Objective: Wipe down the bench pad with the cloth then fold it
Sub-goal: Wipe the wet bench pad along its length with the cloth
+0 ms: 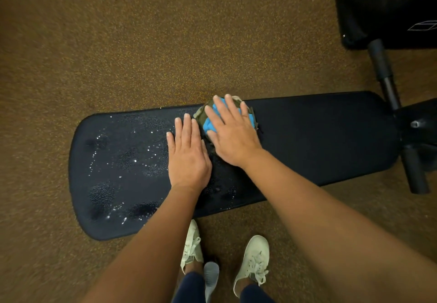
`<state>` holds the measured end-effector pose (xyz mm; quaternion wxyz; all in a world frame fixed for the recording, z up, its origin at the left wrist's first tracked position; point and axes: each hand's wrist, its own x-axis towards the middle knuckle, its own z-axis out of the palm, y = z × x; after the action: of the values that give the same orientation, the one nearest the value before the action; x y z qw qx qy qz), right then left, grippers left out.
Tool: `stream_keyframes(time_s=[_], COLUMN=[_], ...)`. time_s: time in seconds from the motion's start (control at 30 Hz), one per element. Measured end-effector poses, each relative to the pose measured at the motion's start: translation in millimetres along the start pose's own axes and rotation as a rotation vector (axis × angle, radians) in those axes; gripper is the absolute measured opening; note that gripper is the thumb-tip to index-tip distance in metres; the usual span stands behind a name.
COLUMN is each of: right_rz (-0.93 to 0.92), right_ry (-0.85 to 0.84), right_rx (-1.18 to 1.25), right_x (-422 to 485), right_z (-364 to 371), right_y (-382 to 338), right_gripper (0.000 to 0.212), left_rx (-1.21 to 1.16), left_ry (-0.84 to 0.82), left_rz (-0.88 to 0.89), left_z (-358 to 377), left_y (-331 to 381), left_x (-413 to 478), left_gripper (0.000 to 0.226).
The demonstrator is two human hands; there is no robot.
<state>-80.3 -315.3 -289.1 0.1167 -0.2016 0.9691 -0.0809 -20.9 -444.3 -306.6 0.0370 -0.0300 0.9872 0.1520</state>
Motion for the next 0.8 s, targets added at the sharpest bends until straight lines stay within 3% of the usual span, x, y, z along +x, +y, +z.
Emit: stream_keyframes(time_s=[0.1,0.3,0.5,0.67,0.8], right_rz=[-0.187,0.108,-0.115,0.226,0.041], right_ry=[0.009,0.021,-0.007,0.000,-0.026], right_rx=[-0.010,0.014,-0.012,0.009,0.039], right_x=[-15,3,-14,11,0], right_z=[-5,-5,-8,-7,-4], right_y=[28,10,28,2,-3], right_gripper=[0.055,0.055,0.054,0.055,0.054], left_rx=[-0.033,0.046,0.057,0.046,0.025], left_ry=[0.008,-0.029,-0.055,-0.052,-0.059], left_rz=[-0.006,-0.009,0.033,0.035,0.046], left_z=[-1,-6,-6,-6,-7], left_y=[0,-2,-9,-9,-12], left_x=[1,2,1,1,1], left_gripper=[0.056,0.060,0.056,0.057,0.057])
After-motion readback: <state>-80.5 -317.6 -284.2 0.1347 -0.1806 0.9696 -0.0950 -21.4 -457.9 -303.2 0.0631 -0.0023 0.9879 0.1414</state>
